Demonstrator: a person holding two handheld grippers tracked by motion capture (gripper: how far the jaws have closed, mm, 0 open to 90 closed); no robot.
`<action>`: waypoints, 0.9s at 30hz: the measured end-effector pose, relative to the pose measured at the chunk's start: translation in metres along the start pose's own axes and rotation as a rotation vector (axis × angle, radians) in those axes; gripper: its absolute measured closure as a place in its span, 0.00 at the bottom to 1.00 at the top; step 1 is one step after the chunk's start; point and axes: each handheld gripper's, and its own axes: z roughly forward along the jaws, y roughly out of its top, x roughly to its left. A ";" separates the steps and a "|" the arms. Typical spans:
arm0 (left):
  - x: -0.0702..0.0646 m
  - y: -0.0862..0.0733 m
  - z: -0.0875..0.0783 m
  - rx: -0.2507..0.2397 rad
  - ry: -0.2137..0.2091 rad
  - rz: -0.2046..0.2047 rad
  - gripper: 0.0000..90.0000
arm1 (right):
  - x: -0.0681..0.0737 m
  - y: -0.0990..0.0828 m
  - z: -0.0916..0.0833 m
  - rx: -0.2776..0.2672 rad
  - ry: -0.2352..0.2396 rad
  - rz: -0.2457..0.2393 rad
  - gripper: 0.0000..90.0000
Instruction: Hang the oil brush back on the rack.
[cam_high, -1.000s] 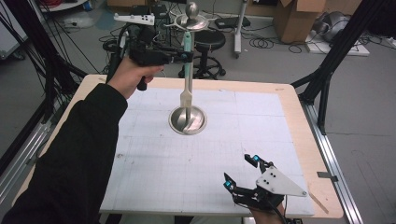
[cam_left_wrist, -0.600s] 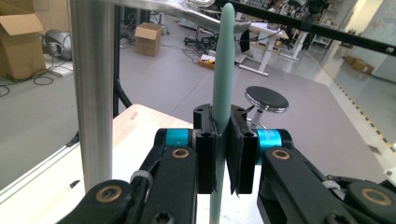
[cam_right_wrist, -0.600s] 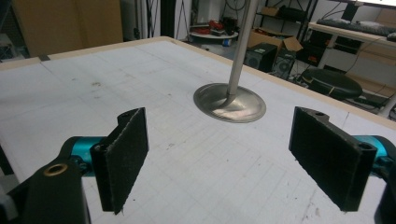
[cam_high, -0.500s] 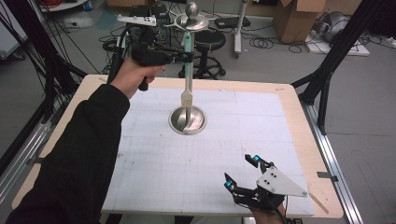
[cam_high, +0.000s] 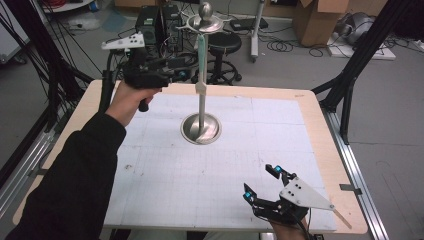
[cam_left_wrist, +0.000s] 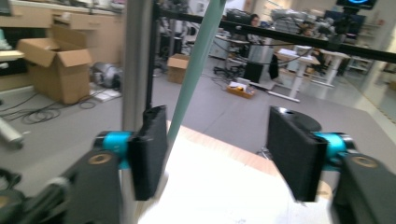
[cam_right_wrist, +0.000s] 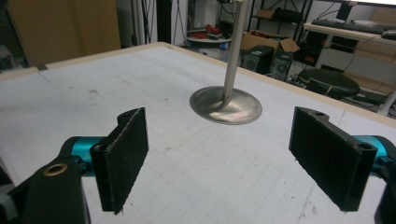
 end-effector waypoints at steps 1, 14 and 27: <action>0.000 0.000 0.000 0.000 0.000 0.000 0.40 | -0.001 0.000 0.000 -0.005 0.003 0.012 0.21; -0.029 -0.076 -0.046 0.027 0.086 0.064 0.17 | -0.009 -0.003 0.000 -0.027 0.001 0.057 0.20; -0.056 -0.130 -0.061 0.030 0.062 0.071 0.18 | -0.014 -0.008 0.005 -0.036 0.013 0.089 0.20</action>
